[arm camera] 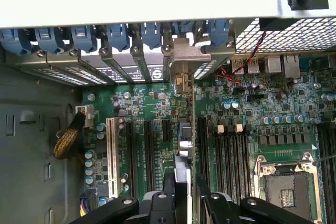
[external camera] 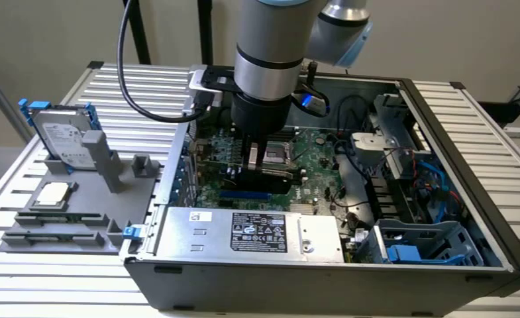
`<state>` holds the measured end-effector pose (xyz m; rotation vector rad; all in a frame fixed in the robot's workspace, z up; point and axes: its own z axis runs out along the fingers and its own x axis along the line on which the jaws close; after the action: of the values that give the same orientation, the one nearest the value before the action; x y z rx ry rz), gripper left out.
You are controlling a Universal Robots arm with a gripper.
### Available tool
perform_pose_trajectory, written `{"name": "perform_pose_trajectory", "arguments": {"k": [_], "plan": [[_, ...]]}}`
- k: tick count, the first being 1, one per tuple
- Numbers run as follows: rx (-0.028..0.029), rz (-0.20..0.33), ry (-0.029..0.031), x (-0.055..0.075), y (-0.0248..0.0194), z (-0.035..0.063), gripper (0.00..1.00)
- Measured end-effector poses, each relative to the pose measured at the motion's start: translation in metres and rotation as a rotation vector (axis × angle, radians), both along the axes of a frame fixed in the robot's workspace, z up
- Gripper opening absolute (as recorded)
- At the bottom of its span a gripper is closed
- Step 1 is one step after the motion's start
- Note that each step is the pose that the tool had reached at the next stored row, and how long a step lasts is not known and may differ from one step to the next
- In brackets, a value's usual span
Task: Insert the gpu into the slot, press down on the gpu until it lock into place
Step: 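Insert the gpu into the slot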
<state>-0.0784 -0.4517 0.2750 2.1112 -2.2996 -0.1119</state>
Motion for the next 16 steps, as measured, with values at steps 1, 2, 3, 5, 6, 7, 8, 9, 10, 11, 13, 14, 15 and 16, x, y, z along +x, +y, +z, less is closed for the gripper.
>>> {"name": "perform_pose_trajectory", "arguments": {"k": [1, 2, 3, 5, 6, 7, 8, 9, 10, 11, 13, 14, 15, 16], "plan": [[0.0, 0.0, 0.0, 0.0, 0.0, 0.0, 0.26], [0.0, 0.0, 0.0, 0.0, 0.0, 0.0, 0.26], [-0.0001, 0.0, 0.0005, 0.0, 0.0, 0.0, 0.26], [0.0, 0.0, 0.0007, 0.0, 0.0, 0.0, 0.26], [0.0, 0.0, 0.0006, 0.0, 0.0, 0.0, 0.26], [-0.0001, 0.0, 0.0006, -0.0001, 0.0, 0.0, 0.26], [-0.0001, 0.0, 0.0006, -0.0002, 0.0, -0.0002, 0.26], [0.0001, 0.0, 0.0004, -0.0007, 0.0, -0.0005, 0.26], [0.0, 0.0, 0.0004, -0.0008, 0.0, -0.0006, 0.26], [0.0, 0.0, 0.0004, -0.0011, 0.0, -0.0008, 0.26], [0.0, 0.0, 0.0, -0.002, 0.0, -0.0012, 0.26], [0.0, 0.0, -0.0002, -0.0023, 0.0, -0.0014, 0.26], [0.0, 0.0, -0.0003, -0.0025, 0.0, -0.0015, 0.26], [-0.0001, 0.0, -0.0004, -0.0025, 0.0, -0.0015, 0.26]]}}
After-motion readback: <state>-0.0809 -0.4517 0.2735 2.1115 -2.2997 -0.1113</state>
